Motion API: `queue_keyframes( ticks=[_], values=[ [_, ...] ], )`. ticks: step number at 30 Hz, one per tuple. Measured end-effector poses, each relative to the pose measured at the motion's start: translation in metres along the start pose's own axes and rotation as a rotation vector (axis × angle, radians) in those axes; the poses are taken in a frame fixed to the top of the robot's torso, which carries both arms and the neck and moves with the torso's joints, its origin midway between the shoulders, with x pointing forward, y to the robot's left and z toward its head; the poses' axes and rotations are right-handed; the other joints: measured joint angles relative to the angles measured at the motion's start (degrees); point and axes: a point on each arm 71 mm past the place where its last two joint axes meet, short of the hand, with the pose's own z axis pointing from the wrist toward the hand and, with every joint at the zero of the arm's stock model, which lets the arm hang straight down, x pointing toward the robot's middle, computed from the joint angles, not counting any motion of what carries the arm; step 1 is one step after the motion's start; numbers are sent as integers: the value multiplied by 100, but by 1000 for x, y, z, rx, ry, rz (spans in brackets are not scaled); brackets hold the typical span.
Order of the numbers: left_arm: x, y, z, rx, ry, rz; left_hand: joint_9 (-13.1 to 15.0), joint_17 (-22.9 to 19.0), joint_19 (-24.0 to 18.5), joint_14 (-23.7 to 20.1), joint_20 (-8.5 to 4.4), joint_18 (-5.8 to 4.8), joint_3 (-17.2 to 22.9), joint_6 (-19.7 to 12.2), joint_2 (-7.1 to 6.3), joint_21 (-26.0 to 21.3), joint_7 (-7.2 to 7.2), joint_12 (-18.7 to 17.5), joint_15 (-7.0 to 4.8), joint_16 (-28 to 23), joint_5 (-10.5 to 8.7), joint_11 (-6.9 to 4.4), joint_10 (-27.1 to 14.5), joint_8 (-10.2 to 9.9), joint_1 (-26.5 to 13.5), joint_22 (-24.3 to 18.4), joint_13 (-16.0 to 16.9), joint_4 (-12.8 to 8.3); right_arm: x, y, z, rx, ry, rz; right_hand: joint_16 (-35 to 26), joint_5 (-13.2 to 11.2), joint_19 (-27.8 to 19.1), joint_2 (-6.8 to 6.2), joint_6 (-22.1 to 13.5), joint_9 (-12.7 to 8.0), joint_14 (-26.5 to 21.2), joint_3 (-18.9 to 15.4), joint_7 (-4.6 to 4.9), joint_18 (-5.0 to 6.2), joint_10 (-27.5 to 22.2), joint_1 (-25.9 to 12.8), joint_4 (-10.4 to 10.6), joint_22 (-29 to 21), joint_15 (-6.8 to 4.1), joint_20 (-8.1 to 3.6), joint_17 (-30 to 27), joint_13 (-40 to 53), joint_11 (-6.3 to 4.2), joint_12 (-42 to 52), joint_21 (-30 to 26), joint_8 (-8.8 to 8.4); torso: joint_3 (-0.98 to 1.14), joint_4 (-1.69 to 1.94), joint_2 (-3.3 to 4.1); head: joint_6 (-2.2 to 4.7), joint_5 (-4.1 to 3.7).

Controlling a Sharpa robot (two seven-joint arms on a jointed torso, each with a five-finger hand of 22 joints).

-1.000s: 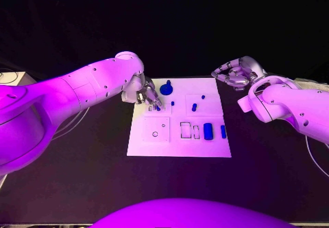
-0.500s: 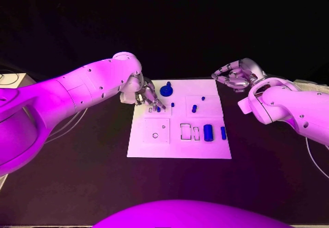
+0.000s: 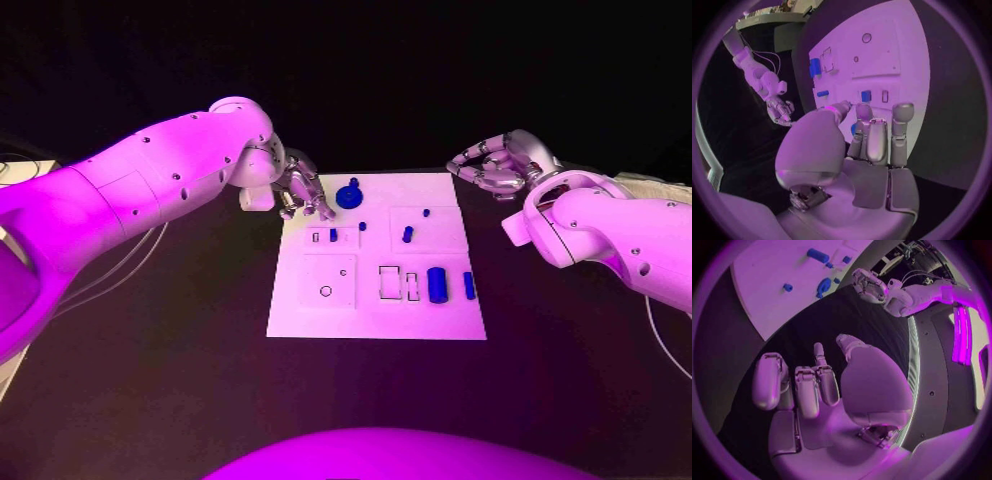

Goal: Assemble the parts on the task board

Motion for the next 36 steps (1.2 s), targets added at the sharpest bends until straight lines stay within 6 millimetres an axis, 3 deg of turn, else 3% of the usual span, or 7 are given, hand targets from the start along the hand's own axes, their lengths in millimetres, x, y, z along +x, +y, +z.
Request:
queue_keyframes(
  ticks=[4, 10, 17, 21, 26, 28, 36],
  values=[
    [-9, 7, -5, 14, -62, -48, -67, -748, -513, -424, 41, 177, 526, -212, -133, -882, 96, -328, 73, -600, 0, 91, -334, -34, 93, -996, -351, -40, -2, -1, -1, 1, -6, -1, -44, 0, 0, 0, -12, 0, 0, 0, -11, 0, 0, 0, 0, -32, 0, 0, 0, 0, 0, -62, -54, 0, 0, 8, -6, 52, -14],
    [-25, 20, -7, 23, -195, -123, -143, -930, -557, -468, 51, 177, 713, -277, -262, -1148, 156, -369, 101, -726, 0, 116, -357, -34, -38, -1273, -446, 11, -3, -1, -1, -6, -17, -1, -46, 23, -42, 0, -21, 0, 0, 0, -21, 0, 0, 0, 0, -79, 0, -1, 0, 0, 0, -104, -98, 0, -5, 14, -9, 130, -13],
    [-43, 33, -6, 15, -325, -174, -243, -374, -10, -124, 72, 177, 403, -316, -430, -683, 195, -283, 146, -266, 0, 190, -253, 3, -644, -678, -489, 164, -3, -1, -1, -13, -25, 0, -46, 23, -42, 23, -21, -1, 0, 0, -21, 90, 0, 23, 0, -84, 0, -1, 0, 0, 0, -114, -98, 0, -9, 12, -4, 201, 3],
    [-49, 33, -4, 10, -371, -168, -298, 95, 340, 109, 42, 82, 120, -316, -376, -185, 195, -203, 121, 126, 0, 159, -188, 58, -775, -97, -489, 166, -3, -1, -1, -16, -27, 0, -46, 23, -42, 23, -21, 0, 0, 0, -21, 90, 0, 23, 0, -84, 0, -1, 0, -1, 0, -127, -98, 0, -9, 9, 2, 236, 15],
    [-51, 29, 2, 6, -393, -149, -333, 237, 440, 155, 42, 82, 60, -339, -332, -19, 192, -177, 116, 233, 0, 166, -181, 58, -819, 103, -489, 167, -3, 0, -1, -18, -29, 1, -46, 54, -42, 23, -21, -1, 0, 1, -21, 90, 0, 23, 0, -83, 0, -1, 0, -1, 0, -127, -98, 0, -6, 8, 5, 257, 20],
    [-51, 26, 5, 2, -394, -138, -358, 268, 503, 159, 43, -10, 60, -358, -306, 100, 194, -150, 111, 311, 0, 167, -156, 58, -793, 246, -489, 167, -3, 0, -1, -20, -29, 2, -46, 54, -42, 23, -21, -1, 0, 1, -21, 90, 0, 23, 0, -83, 0, -1, 0, -1, 0, -127, -98, 0, -6, 3, 8, 264, 20],
    [-46, 21, 18, -52, -384, -91, -401, 268, 602, 159, 43, -7, 29, -337, -218, 349, 172, -27, 111, 429, 0, 144, -75, 116, -804, 552, -435, 168, -2, 1, -1, -22, -27, 4, -46, 54, -42, 23, -21, -1, 0, 1, -21, 90, 0, 23, 0, -78, 0, -1, 0, -1, 0, -126, -98, 0, -20, -19, 29, 285, 27]
  ],
)
